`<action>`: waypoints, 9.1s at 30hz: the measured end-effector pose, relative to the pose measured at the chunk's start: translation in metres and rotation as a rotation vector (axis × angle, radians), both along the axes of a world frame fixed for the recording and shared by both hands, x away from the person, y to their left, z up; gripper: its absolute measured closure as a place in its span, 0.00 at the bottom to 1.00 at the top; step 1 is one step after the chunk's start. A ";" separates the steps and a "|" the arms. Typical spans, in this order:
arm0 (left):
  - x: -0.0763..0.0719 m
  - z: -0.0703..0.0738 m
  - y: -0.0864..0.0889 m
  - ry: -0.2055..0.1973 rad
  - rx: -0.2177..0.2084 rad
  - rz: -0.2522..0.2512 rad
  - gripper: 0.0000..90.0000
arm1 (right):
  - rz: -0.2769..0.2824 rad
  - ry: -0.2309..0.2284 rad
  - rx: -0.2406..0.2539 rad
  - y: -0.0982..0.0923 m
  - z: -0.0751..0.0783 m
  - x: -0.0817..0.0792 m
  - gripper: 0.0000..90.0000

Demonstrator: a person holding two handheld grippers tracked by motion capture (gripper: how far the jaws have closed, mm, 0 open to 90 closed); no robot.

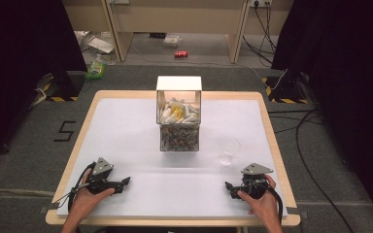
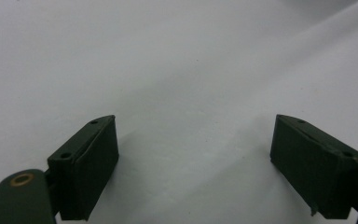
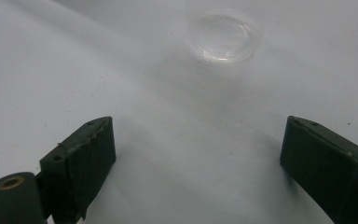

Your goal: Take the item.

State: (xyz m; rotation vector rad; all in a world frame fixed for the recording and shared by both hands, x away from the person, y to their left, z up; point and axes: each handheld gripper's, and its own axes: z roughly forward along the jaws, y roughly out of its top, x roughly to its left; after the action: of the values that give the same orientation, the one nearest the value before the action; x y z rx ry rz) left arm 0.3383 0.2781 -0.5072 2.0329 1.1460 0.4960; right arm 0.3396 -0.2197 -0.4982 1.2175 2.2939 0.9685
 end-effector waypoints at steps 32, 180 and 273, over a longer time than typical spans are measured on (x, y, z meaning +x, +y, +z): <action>0.000 0.000 0.000 0.000 -0.002 0.000 0.16 | -0.084 -0.143 0.050 -0.014 0.037 -0.008 0.23; 0.000 0.000 0.000 0.001 -0.003 -0.002 0.16 | 0.230 -0.531 0.278 0.133 0.188 0.070 1.00; 0.000 0.000 0.001 0.002 -0.005 -0.001 0.16 | 0.055 -0.358 0.206 0.006 0.108 0.029 1.00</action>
State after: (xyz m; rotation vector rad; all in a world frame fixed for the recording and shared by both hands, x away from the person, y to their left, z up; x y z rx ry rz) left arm 0.3384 0.2787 -0.5072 2.0298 1.1457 0.4900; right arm 0.3682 -0.2137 -0.3898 0.9640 1.9926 1.3490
